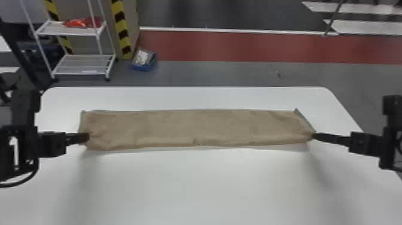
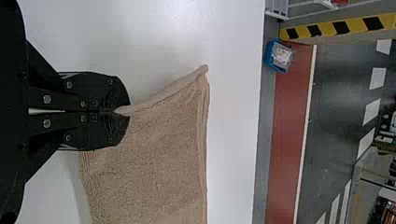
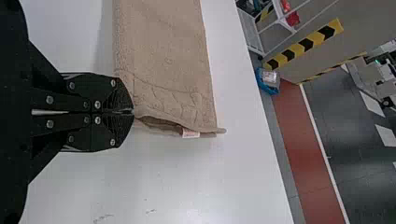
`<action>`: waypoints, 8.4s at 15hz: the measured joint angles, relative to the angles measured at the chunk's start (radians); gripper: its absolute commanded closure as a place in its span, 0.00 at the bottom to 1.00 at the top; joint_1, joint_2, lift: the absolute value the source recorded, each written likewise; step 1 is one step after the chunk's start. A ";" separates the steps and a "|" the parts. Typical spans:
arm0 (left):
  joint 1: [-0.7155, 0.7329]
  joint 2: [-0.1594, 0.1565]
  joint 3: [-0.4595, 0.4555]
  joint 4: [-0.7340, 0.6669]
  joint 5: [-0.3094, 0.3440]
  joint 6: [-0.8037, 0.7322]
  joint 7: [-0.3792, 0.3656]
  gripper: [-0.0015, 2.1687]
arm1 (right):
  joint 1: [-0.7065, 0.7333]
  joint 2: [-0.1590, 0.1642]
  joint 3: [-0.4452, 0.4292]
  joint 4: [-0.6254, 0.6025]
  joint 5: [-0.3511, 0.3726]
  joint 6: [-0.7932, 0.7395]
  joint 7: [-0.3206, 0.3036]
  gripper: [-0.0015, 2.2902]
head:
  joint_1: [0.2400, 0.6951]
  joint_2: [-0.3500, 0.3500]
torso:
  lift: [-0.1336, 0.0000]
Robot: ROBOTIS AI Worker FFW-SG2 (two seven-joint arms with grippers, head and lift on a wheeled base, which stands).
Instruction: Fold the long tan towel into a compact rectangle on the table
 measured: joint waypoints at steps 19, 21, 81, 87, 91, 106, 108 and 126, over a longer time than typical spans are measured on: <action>0.136 -0.012 0.057 -0.137 0.012 -0.028 0.007 0.05 | 0.171 0.009 -0.130 -0.091 -0.049 -0.059 0.001 0.03 | 1.00 0.35 | 0.04; 0.135 -0.012 0.060 -0.125 0.008 -0.059 0.014 0.06 | 0.187 0.018 -0.164 -0.121 -0.058 -0.061 -0.012 0.03 | 1.00 0.35 | 0.04; -0.159 -0.325 -0.232 -0.045 0.674 0.007 0.474 0.83 | 0.184 0.150 -0.072 -0.125 -0.169 -0.477 -0.063 0.02 | 0.97 0.01 | 0.04; -0.094 -0.357 -0.385 0.030 0.658 -0.200 0.469 0.72 | 0.223 0.129 -0.118 -0.123 -0.198 -0.499 -0.062 0.02 | 1.00 0.00 | 0.04; -0.065 -0.358 -0.520 0.177 0.612 -0.557 0.456 0.19 | 0.232 0.129 -0.120 -0.126 -0.206 -0.499 -0.062 0.02 | 1.00 0.00 | 0.04; 0.005 -0.132 -0.446 0.032 0.262 -0.498 0.349 0.02 | 0.250 0.147 -0.067 -0.192 -0.180 -0.461 -0.095 0.04 | 1.00 0.10 | 0.04; 0.020 -0.069 -0.385 0.008 0.217 -0.498 0.347 0.02 | 0.249 0.160 -0.040 -0.211 -0.162 -0.440 -0.116 0.11 | 1.00 0.22 | 0.04; 0.162 0.013 -0.229 -0.031 0.162 -0.526 0.279 0.03 | 0.203 0.348 0.336 -0.330 0.089 -0.225 -0.394 0.20 | 1.00 0.65 | 0.04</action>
